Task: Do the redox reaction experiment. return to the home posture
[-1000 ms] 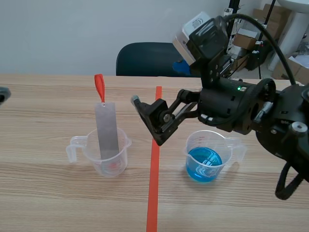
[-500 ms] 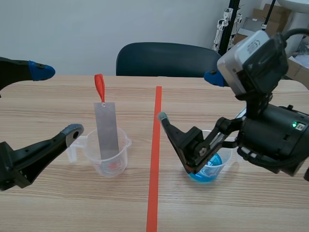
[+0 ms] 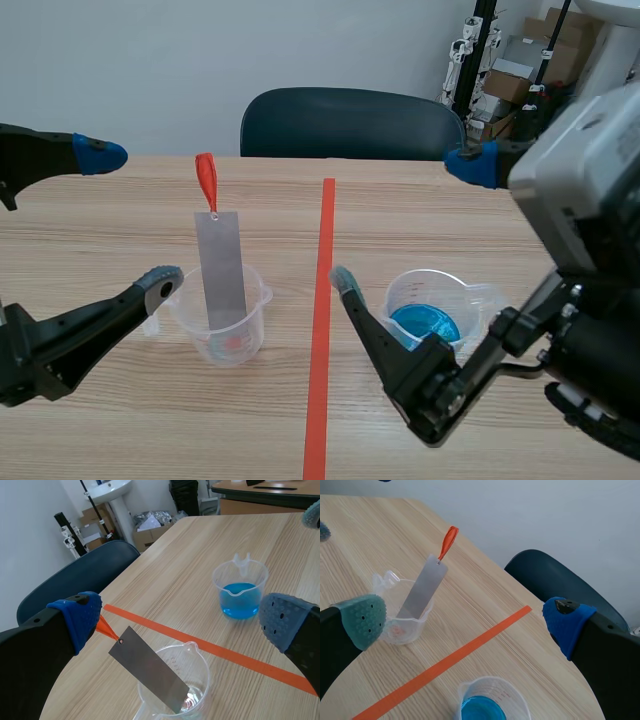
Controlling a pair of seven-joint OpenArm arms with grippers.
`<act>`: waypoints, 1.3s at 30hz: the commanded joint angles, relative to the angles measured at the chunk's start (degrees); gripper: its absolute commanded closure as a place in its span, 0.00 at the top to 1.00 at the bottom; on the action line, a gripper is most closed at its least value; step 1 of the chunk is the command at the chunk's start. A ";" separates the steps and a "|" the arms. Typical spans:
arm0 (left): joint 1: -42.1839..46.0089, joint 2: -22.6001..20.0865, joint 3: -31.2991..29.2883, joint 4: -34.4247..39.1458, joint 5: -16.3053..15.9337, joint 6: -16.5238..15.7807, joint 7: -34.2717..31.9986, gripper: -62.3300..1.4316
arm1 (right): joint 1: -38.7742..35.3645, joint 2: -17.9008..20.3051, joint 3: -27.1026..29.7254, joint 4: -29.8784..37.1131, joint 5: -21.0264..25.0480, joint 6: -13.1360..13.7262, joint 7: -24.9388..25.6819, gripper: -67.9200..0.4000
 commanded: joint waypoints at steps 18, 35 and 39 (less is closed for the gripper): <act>1.07 3.72 0.15 -3.15 -5.79 -1.75 3.34 1.00 | -11.82 1.20 9.60 1.03 -1.73 -1.77 11.41 1.00; 1.07 11.08 0.15 -6.03 4.66 -1.75 -14.56 1.00 | -11.65 4.07 12.28 8.04 6.54 -1.77 -1.05 1.00; 1.07 11.10 0.15 -6.03 5.73 -1.75 -14.36 1.00 | -11.47 5.29 14.56 8.04 6.58 -2.01 -2.51 1.00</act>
